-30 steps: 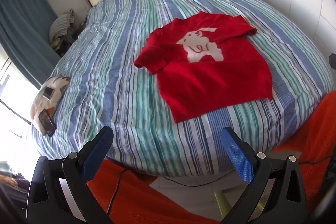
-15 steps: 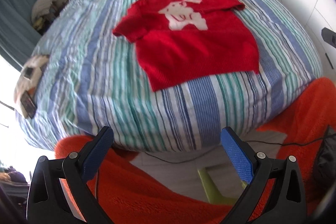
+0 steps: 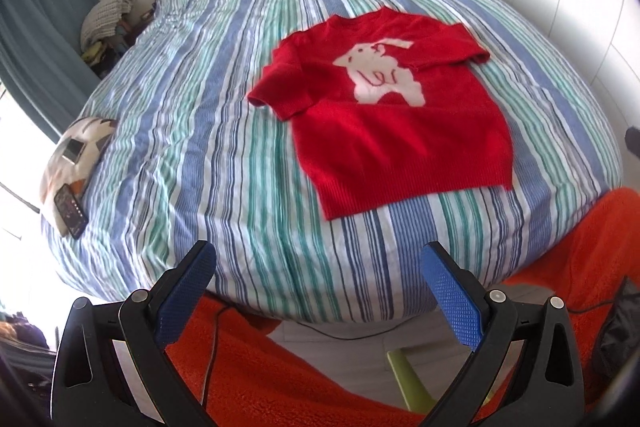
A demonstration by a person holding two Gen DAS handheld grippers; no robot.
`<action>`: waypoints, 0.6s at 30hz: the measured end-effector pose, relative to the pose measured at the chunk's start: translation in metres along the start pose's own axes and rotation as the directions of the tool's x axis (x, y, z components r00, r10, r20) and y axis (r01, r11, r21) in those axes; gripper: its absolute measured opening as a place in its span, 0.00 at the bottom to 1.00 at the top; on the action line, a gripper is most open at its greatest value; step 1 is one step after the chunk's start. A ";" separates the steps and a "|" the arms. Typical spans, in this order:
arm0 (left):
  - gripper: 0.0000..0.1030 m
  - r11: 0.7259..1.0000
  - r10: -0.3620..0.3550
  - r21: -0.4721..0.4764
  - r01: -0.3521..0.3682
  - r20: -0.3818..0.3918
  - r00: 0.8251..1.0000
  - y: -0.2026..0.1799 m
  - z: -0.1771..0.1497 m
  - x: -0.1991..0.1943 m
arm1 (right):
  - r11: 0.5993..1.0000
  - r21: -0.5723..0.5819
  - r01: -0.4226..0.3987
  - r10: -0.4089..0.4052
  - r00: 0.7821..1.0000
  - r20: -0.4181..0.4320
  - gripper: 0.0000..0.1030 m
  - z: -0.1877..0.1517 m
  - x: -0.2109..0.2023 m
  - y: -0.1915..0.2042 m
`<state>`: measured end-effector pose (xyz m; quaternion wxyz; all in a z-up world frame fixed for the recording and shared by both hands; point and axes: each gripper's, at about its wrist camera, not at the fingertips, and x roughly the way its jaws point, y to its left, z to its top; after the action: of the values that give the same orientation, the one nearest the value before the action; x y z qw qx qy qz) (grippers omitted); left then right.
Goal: Fold small clothes
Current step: 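Move both grippers toward the hem of the red sweater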
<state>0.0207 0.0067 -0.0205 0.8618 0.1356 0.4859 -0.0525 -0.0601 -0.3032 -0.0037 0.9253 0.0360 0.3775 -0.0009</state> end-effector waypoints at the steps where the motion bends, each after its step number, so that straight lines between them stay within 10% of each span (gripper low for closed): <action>1: 0.99 1.000 -0.011 -0.008 0.011 0.004 1.000 0.001 0.000 0.000 | 1.000 -0.001 -0.002 0.002 1.000 -0.004 1.00 -0.001 0.001 0.001; 10: 0.99 0.998 -0.019 -0.053 0.023 0.079 0.997 0.019 0.006 -0.002 | 1.000 -0.008 -0.001 0.001 1.000 -0.014 1.00 -0.001 0.008 0.002; 14: 0.99 0.969 -0.114 -0.221 0.109 -0.010 0.993 0.064 -0.004 0.039 | 0.999 0.034 0.028 -0.027 0.999 -0.025 1.00 -0.006 0.014 -0.011; 18: 0.99 0.956 -0.067 -0.291 0.042 -0.074 0.995 0.086 -0.025 0.072 | 0.996 0.060 0.067 -0.065 0.997 -0.038 1.00 -0.019 0.018 -0.025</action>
<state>0.0564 0.0991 -0.0787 0.8495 -0.0034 0.5275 0.0011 -0.0610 -0.3263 -0.0317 0.9163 0.0520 0.3948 -0.0424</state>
